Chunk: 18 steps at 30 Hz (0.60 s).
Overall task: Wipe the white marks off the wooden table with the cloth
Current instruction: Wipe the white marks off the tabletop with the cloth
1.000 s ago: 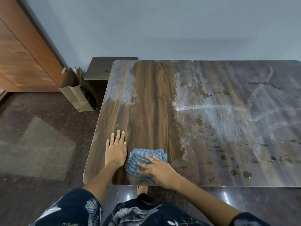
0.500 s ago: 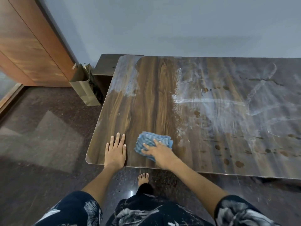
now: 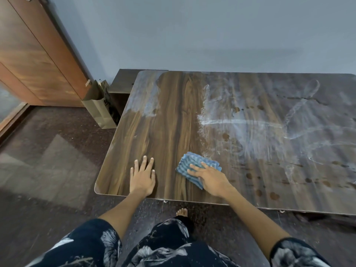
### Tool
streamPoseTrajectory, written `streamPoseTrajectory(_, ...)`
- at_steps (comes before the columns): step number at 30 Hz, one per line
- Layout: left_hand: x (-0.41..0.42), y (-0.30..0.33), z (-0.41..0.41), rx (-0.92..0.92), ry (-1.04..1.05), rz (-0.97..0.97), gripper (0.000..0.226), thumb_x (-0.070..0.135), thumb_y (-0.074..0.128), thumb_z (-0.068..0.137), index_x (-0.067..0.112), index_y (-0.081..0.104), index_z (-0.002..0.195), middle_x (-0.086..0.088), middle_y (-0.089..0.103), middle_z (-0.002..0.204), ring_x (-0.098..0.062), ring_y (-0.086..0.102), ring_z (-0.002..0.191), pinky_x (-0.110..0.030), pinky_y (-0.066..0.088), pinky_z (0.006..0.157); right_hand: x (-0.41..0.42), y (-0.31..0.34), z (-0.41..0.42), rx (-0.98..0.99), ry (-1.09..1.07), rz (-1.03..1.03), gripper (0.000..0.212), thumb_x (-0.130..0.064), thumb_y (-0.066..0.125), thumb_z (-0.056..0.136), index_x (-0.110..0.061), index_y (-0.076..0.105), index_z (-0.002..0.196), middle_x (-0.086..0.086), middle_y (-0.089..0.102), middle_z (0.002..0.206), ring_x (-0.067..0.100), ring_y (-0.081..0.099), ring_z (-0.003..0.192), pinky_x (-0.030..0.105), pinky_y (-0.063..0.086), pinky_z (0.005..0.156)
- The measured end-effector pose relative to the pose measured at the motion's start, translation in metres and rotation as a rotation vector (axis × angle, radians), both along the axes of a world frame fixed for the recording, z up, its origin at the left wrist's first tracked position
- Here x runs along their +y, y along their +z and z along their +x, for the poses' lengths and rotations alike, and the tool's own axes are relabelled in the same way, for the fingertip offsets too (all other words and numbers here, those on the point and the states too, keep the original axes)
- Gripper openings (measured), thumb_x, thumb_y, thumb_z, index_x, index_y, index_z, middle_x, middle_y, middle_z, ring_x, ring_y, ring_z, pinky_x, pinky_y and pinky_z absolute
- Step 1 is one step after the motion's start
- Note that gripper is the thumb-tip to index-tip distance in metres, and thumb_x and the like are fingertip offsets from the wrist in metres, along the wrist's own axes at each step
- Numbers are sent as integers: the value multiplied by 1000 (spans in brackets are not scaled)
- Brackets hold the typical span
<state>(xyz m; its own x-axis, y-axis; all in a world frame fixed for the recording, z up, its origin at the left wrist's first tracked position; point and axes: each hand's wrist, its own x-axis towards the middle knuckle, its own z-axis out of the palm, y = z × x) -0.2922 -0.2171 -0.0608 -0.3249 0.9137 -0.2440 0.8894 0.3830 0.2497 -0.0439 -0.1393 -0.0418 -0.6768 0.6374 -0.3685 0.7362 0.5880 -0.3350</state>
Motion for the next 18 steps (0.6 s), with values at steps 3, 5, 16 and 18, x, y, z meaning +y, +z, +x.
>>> streamPoseTrajectory(3,28,3,15,-26,-75,-8,51,38,23,100,27,10,148,1,2,158,-28,-1,144,-46,6,116,30,3,-15,-5,-125,22,52,-11,29,101,-34,25,147,-13,11,158,24,6,147,47,16,117)
streamPoseTrajectory(5,45,2,24,-22,-103,-2,51,37,23,100,28,10,148,1,2,158,-28,-2,144,-46,5,116,47,5,-31,-19,-196,31,54,-11,34,100,-34,22,148,-13,10,158,26,7,147,47,16,118)
streamPoseTrajectory(16,130,-13,20,17,-273,27,55,37,23,97,31,4,148,2,-3,158,-25,-8,144,-42,-4,115,68,-7,-20,52,-46,63,51,-23,35,99,-40,25,145,-20,15,155,16,1,147,34,4,119)
streamPoseTrajectory(18,144,-15,18,17,-292,42,54,37,21,97,31,5,148,3,-2,158,-24,-8,144,-42,-3,116,73,-9,-15,40,-59,85,50,-27,32,99,-43,23,145,-23,13,154,12,0,146,30,-4,116)
